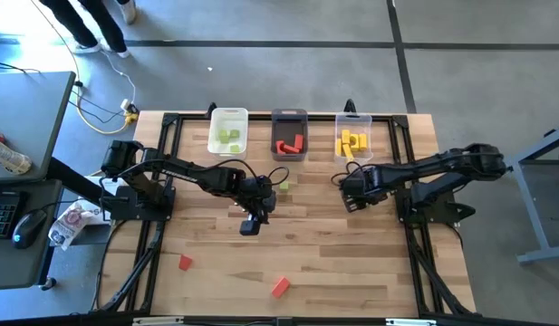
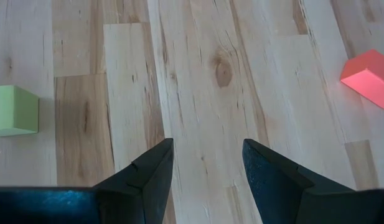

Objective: Sort & place blocks by color
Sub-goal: Put the green block into the white bin

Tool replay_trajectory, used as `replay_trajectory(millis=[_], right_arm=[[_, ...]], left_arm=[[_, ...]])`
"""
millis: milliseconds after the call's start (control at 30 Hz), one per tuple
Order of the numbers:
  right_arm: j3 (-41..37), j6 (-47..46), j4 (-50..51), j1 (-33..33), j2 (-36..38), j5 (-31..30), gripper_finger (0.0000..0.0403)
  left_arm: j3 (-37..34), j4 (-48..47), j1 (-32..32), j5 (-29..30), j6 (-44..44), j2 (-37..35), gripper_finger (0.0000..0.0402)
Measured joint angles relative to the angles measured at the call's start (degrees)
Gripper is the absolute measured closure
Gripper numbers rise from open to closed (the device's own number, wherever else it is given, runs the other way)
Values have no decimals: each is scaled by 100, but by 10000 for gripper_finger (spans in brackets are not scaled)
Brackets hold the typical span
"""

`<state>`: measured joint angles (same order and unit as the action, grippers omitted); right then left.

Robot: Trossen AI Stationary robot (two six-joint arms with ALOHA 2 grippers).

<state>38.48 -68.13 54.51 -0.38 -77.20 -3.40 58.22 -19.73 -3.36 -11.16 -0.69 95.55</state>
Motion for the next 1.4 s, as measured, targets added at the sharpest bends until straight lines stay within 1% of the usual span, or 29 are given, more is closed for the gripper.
replay_trajectory(millis=[133, 300, 467, 567, 733, 767, 933, 1000, 1167, 1300, 1400], right_arm=[[0, 4, -77, -21, -292, 46, 221], [0, 15, -133, -201, -575, 48, 221], [17, 261, -283, -374, -753, 141, 226], [28, 445, -335, -430, -811, 270, 246], [24, 691, -342, -450, -820, 322, 309], [24, 779, -338, -450, -820, 323, 317], [23, 966, -355, -401, -768, 298, 317], [63, 1005, -362, -314, -739, 259, 317], [387, 1283, -734, -2, -621, 311, 317], [643, 1676, -1388, 226, -608, 490, 317], [740, 1951, -1910, 361, -604, 735, 317]], left_arm=[[0, -21, 1, 0, 0, 0, 223], [0, -24, 2, 0, 0, 0, 223], [0, -42, 2, 0, 0, 0, 223], [0, -59, 2, 0, -1, 0, 223], [0, -43, 2, 0, 28, 0, 223], [0, -21, 2, 0, 77, 0, 223], [0, 61, 2, -2, 310, 0, 223], [0, 63, 0, 0, 297, 0, 223], [-2, 160, 2, 1, 141, 0, 223], [-2, 549, 6, 0, -52, 0, 223], [-2, 886, 9, -1, -219, 0, 223]])
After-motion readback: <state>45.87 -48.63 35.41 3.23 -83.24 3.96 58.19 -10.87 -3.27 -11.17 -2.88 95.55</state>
